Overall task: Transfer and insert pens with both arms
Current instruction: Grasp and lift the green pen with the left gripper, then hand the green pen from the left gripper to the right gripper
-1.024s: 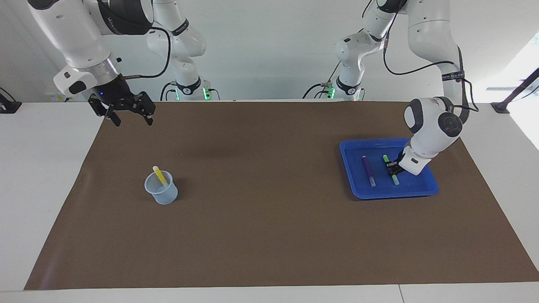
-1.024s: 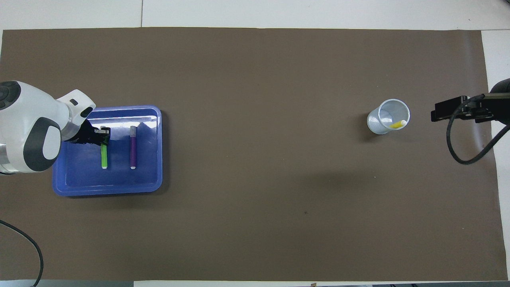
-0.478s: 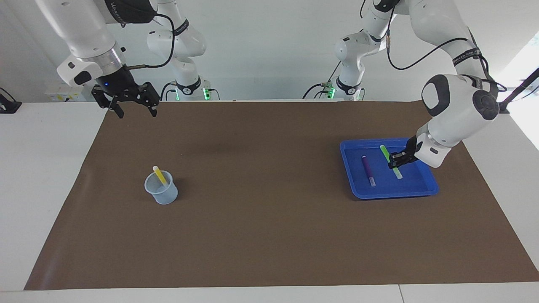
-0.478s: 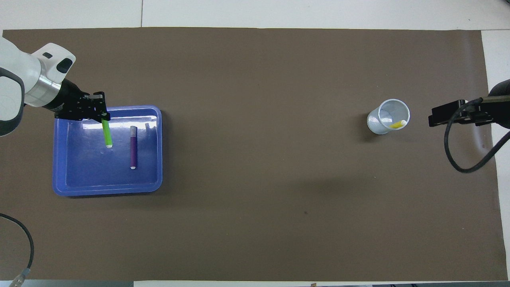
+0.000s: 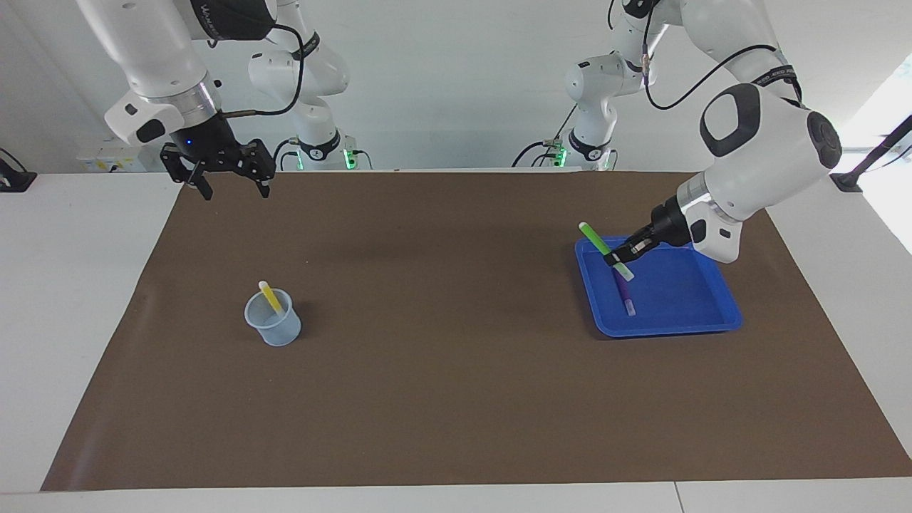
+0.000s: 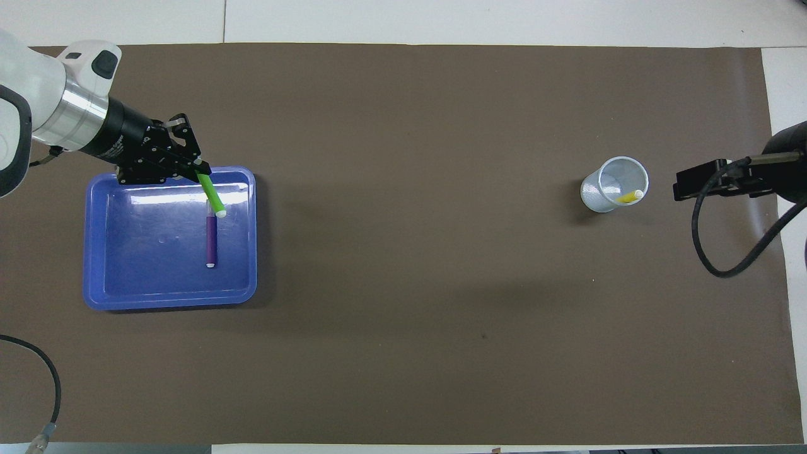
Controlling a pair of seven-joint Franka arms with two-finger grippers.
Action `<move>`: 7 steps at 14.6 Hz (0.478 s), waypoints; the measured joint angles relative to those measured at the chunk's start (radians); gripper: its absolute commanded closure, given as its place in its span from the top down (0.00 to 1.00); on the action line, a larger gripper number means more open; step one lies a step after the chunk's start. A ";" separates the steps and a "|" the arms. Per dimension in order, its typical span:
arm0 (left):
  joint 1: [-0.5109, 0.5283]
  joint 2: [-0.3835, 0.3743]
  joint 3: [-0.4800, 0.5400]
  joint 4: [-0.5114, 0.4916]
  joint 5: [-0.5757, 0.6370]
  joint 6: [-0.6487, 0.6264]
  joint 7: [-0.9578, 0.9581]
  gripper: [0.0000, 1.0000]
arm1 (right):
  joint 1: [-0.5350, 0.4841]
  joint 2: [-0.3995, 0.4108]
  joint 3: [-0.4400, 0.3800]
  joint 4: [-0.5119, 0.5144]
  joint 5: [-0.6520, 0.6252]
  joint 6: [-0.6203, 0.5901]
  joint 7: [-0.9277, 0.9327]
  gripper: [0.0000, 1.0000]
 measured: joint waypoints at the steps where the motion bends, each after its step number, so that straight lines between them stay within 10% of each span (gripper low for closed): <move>1: -0.002 -0.004 -0.031 0.006 -0.023 0.004 -0.099 0.00 | 0.000 0.000 0.000 0.000 0.004 0.000 0.001 1.00; 7: -0.021 -0.043 -0.148 -0.017 -0.258 0.109 -0.540 0.00 | 0.011 0.002 0.069 0.000 0.195 0.008 0.245 1.00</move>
